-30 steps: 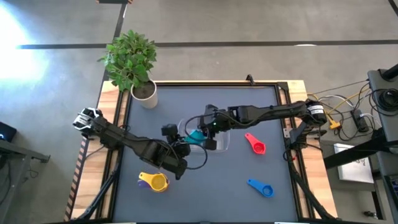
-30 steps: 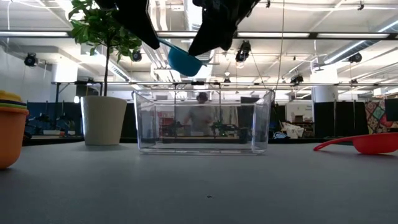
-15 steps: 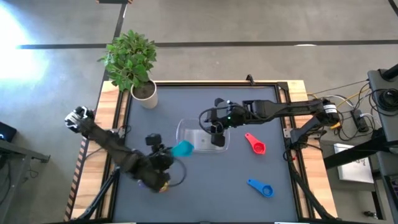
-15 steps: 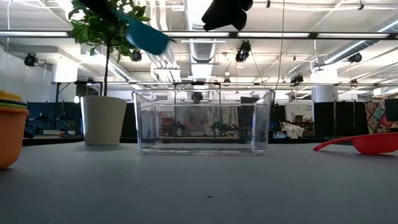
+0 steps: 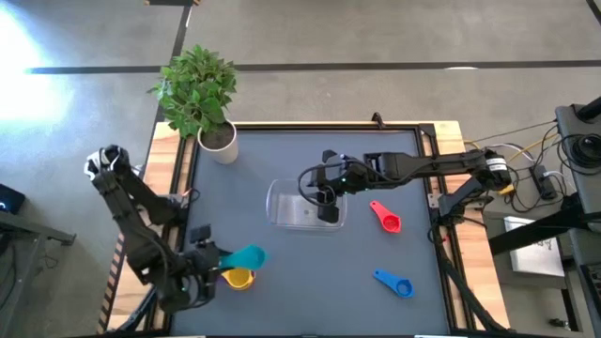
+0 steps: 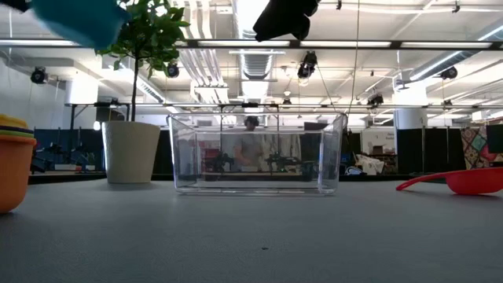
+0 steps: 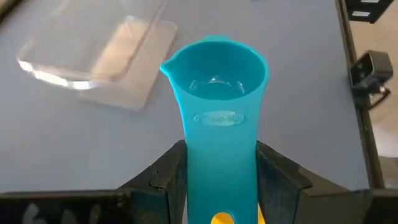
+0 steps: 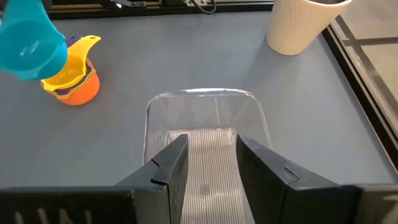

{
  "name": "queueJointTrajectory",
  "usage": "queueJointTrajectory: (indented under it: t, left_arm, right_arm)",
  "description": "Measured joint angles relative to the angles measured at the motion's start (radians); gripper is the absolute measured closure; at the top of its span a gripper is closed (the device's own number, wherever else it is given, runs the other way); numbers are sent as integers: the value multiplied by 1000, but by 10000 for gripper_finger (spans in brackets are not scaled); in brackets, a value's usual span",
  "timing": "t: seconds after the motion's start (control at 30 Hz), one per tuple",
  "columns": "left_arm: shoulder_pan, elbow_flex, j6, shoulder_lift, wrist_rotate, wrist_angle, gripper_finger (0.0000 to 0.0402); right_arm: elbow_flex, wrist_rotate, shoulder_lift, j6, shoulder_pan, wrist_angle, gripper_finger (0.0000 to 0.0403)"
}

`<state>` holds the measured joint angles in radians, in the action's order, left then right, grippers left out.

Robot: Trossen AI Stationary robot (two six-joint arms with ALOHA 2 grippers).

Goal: Nest measuring cups in basket
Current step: Stack the light blue measuring cup on top of the yellow measuring cup, then stack the red measuring cup on top of the light blue measuring cup

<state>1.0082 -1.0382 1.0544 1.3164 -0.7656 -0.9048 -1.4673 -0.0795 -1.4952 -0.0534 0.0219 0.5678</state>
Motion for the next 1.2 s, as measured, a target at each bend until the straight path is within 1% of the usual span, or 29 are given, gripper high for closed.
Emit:
queueJointTrajectory:
  t: [0.17, 0.4, 0.5, 0.63, 0.87, 0.97, 1.2]
  left_arm:
    - [85, 84, 130, -8, 0, 38, 274]
    - [186, 144, 284, -8, 0, 54, 274]
    - [196, 159, 295, -8, -3, 72, 274]
    - [196, 200, 273, -8, 1, 146, 274]
    - [196, 298, 266, 10, 52, 266, 271]
    - [196, 317, 278, 16, 52, 286, 252]
    - [194, 329, 298, 19, 80, 283, 173]
  right_arm:
    - [0, 0, 0, 1, 0, 0, 275]
    - [0, 0, 0, 11, 0, 0, 280]
    - [0, -1, 0, 12, 0, -3, 278]
    - [0, -1, 0, 13, 0, -12, 273]
    - [0, -1, 1, 13, 0, -17, 272]
    - [0, -1, 2, 13, 0, -17, 273]
    - [0, -1, 5, 13, 0, -10, 266]
